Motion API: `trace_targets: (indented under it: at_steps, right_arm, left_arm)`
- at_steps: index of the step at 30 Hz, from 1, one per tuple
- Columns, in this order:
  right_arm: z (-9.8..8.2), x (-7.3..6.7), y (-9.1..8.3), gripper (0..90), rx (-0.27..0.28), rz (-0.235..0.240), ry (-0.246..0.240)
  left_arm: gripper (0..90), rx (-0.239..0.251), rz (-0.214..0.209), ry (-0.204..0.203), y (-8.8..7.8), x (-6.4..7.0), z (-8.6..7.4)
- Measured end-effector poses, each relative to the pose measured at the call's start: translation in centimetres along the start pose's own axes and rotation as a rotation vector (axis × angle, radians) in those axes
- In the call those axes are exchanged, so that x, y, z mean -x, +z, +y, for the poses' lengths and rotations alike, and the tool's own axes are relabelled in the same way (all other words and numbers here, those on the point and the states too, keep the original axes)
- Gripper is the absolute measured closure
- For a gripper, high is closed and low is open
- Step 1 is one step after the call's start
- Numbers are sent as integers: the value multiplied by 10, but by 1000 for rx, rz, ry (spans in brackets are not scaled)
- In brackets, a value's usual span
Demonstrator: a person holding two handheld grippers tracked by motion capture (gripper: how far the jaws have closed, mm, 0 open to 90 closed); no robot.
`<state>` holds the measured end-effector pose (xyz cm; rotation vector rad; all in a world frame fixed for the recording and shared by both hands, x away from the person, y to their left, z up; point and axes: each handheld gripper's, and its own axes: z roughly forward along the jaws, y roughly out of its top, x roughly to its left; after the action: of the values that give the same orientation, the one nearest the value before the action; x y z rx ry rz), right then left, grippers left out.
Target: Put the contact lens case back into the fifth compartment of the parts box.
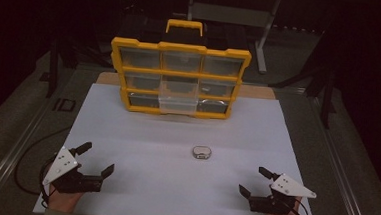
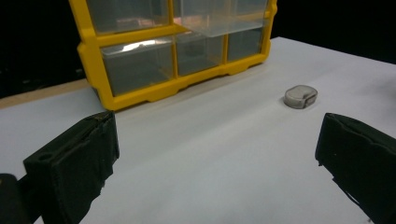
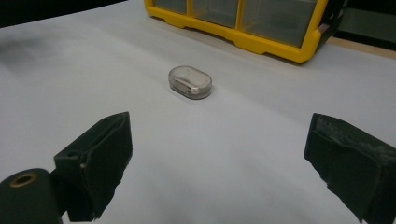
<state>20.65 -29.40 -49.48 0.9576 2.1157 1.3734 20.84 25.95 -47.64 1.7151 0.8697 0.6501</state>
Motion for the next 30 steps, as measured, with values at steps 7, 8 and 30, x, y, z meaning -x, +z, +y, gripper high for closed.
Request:
trace_targets:
  at_steps: [7,8,30]
  right_arm:
    - [0,3,0,78,5,7,22]
    - [0,3,1,78,6,8,26]
    - [24,3,11,72,-59,21,-4]
  left_arm:
    - [3,-19,30,-19,0,-2,-5]
    - [3,-18,36,-16,0,-3,-5]
    - [1,-64,62,20,11,3,-8]
